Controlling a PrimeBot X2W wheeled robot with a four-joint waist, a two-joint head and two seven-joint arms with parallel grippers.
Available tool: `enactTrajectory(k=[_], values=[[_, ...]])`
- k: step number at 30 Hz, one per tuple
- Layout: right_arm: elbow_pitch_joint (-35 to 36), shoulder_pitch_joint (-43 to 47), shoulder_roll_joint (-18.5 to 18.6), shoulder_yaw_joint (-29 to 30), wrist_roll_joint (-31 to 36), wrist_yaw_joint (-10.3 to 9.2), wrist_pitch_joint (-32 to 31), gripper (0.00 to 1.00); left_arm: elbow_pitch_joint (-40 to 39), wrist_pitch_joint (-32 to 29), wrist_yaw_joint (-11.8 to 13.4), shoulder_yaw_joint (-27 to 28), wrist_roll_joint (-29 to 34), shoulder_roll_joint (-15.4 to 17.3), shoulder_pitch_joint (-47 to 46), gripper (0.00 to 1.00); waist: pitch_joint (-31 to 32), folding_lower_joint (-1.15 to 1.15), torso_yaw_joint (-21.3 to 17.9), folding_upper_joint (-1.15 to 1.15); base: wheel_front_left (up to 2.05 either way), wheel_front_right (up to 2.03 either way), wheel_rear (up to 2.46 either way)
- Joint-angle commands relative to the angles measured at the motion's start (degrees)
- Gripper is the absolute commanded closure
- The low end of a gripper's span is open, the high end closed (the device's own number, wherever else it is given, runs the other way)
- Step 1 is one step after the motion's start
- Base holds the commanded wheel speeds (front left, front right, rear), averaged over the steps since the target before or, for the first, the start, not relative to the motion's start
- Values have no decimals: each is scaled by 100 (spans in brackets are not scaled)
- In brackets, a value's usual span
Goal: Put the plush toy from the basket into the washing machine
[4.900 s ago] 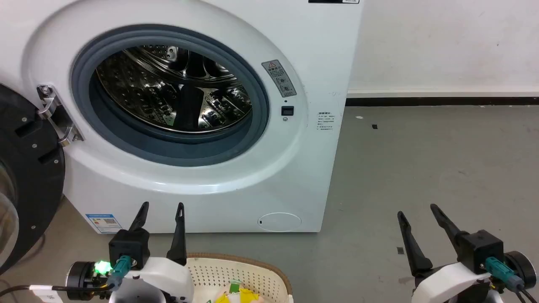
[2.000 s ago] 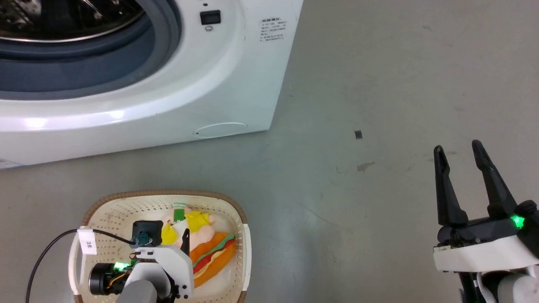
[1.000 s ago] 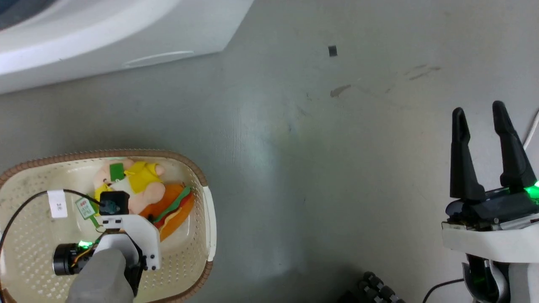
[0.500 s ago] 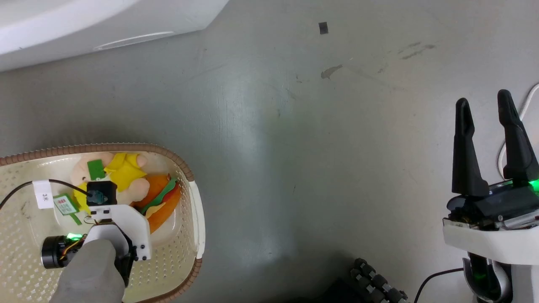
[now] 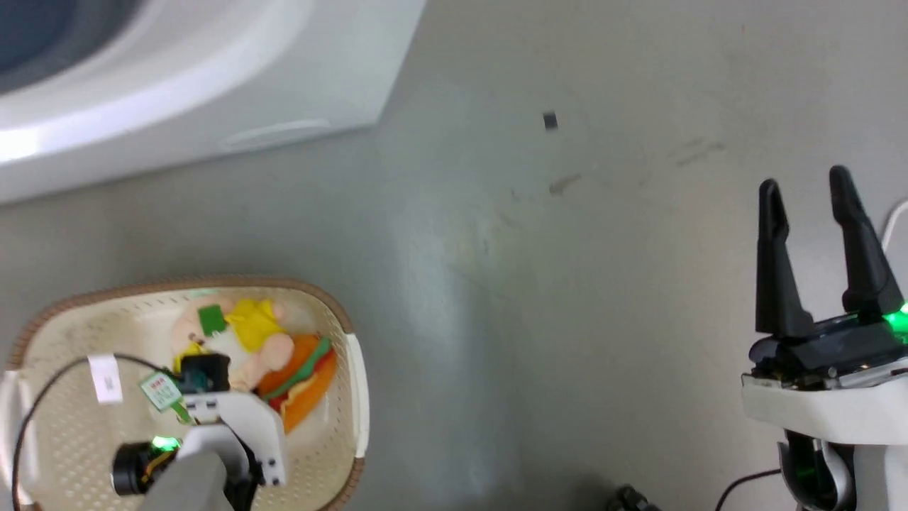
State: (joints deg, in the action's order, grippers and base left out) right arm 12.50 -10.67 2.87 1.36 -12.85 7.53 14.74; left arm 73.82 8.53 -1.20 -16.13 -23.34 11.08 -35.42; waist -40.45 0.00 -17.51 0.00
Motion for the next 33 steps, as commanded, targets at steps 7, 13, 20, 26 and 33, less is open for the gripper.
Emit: enactTrajectory(k=[7,13,20,26,33], values=[[-112,274,0,89,130,-4,26,0,-67,531,-100,-178,88,-179,508,100,1320,0,493,0,0,0,0],[-217,447,0,104,234,-4,26,0,-473,639,-142,-153,68,-265,838,100,2024,0,780,0,0,0,0],[-237,719,0,228,307,-4,26,0,-1611,645,-22,-54,216,-246,1374,100,2610,0,1101,0,0,0,0],[-232,980,0,267,314,-4,26,0,-2706,646,81,97,387,-249,1951,100,3010,0,1345,0,0,0,0],[-244,1259,0,252,340,-4,26,0,-4074,646,172,365,562,-321,2603,100,3459,0,1550,0,0,0,0]])
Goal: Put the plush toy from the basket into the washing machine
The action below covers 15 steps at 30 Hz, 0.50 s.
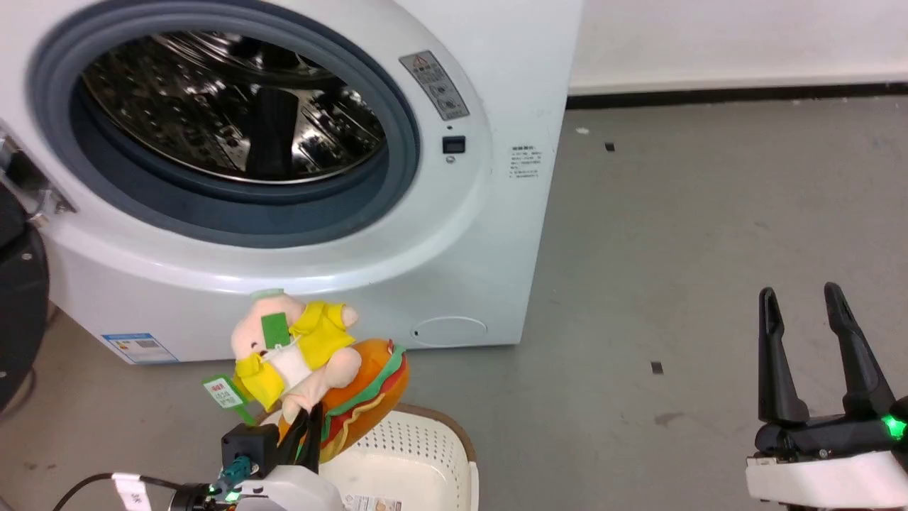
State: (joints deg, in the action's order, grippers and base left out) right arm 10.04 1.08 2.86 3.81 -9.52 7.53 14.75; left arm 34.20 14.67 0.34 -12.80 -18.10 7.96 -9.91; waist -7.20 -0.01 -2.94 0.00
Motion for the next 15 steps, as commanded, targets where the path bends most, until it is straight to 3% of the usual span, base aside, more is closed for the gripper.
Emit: enactTrajectory(k=[1,15], values=[[3,84,1,7,7,-4,25,0,-111,32,18,32,38,-9,52,100,134,1,93,0,0,0,0],[98,240,1,-80,-64,-4,25,0,-2004,32,-18,467,200,96,317,100,183,1,9,0,0,0,0]])
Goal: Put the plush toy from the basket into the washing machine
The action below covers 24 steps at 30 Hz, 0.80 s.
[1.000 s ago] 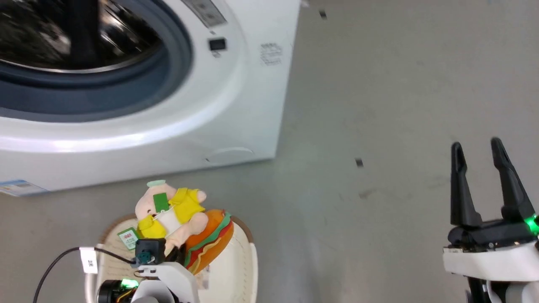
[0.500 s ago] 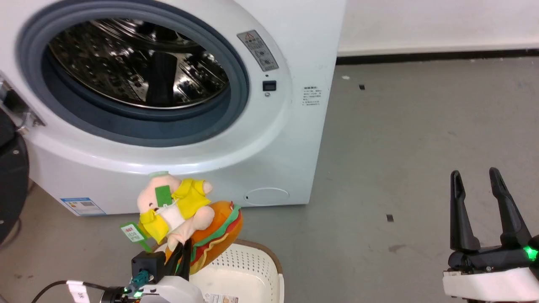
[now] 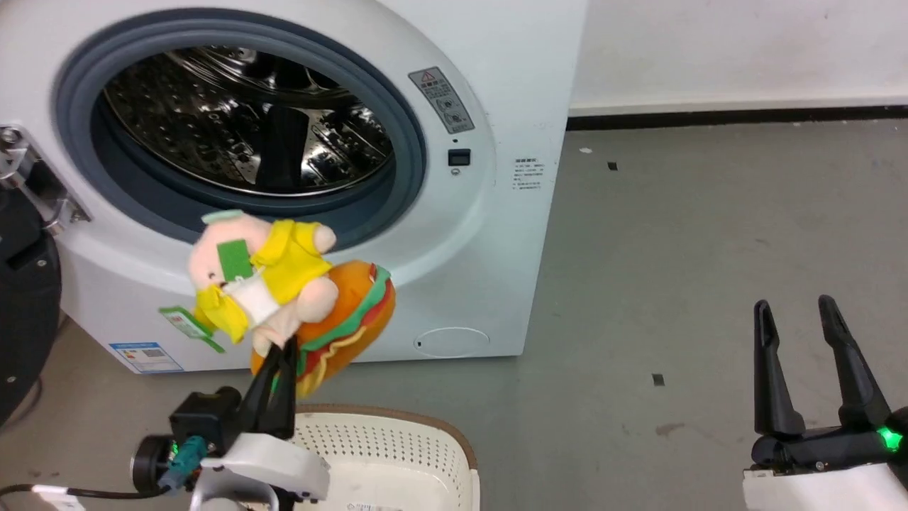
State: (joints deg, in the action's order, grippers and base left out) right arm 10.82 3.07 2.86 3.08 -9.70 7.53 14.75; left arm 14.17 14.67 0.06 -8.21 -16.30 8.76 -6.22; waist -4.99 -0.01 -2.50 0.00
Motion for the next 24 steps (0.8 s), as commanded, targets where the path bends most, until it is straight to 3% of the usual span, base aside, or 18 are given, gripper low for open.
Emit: enactTrajectory(k=[1,10,24], values=[[36,20,1,-12,-59,-4,25,0,-79,18,15,39,16,61,-99,100,-96,1,-72,0,0,0,0],[234,-360,1,-50,-136,-4,25,0,-447,-534,61,510,-155,636,-1065,100,-1096,1,-477,0,0,0,0],[351,-1101,1,-104,-438,-4,25,0,181,-1481,-43,967,-242,1765,-3418,100,-2731,1,-1235,0,0,0,0]])
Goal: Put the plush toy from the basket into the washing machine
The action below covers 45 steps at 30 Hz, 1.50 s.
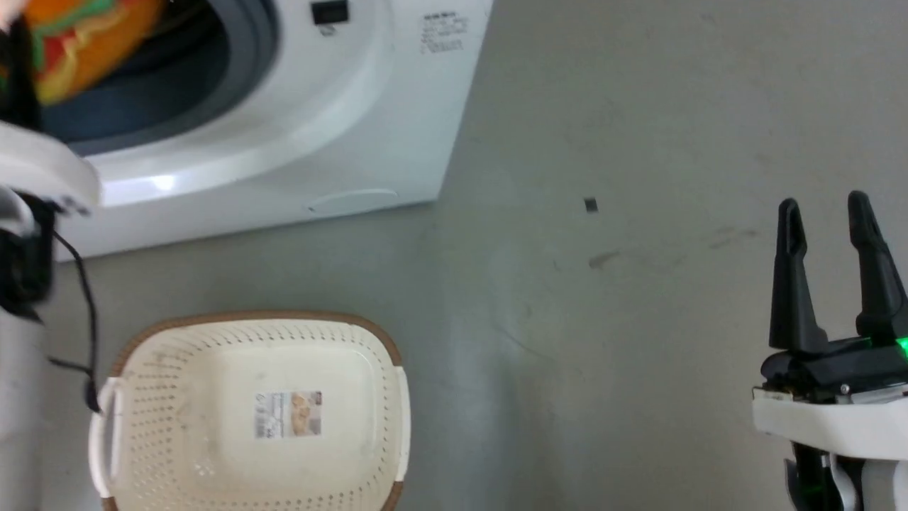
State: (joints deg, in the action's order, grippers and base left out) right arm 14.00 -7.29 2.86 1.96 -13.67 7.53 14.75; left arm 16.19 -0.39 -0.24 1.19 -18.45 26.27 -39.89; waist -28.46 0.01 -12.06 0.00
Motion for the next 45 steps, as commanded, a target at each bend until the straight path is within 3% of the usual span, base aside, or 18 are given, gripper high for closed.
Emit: enactTrajectory(k=[1,6,16,22,29,30,40,45], values=[[39,-99,1,9,-68,-4,25,0,43,-78,-35,25,-22,98,-265,100,-487,-1,-318,0,0,0,0],[24,-259,1,-20,-162,-4,25,0,499,-729,-145,-136,108,483,-1498,100,-984,-1,-475,0,0,0,0],[-40,-528,1,-168,-327,-4,25,0,1957,-1732,-334,-582,440,932,-3478,100,-1495,-1,-710,0,0,0,0],[-138,-552,1,-173,-473,-4,25,0,2663,-2291,-226,-626,428,970,-3903,100,-1574,-1,-742,0,0,0,0],[-170,-607,1,-158,-468,-4,25,0,2944,-2092,-332,-770,446,960,-3964,100,-1611,-1,-689,0,0,0,0],[-179,-612,1,-163,-450,-4,25,0,2979,-2014,-326,-794,468,958,-3952,0,-1592,-1,-675,0,0,0,0],[-254,-561,1,-72,-191,-4,25,0,3466,-978,-398,-881,353,648,-3465,0,-900,-1,-436,0,0,0,0],[-304,-313,1,-6,96,-4,25,0,3765,-266,-472,-872,127,212,-2909,0,-217,-1,-151,0,0,0,0]])
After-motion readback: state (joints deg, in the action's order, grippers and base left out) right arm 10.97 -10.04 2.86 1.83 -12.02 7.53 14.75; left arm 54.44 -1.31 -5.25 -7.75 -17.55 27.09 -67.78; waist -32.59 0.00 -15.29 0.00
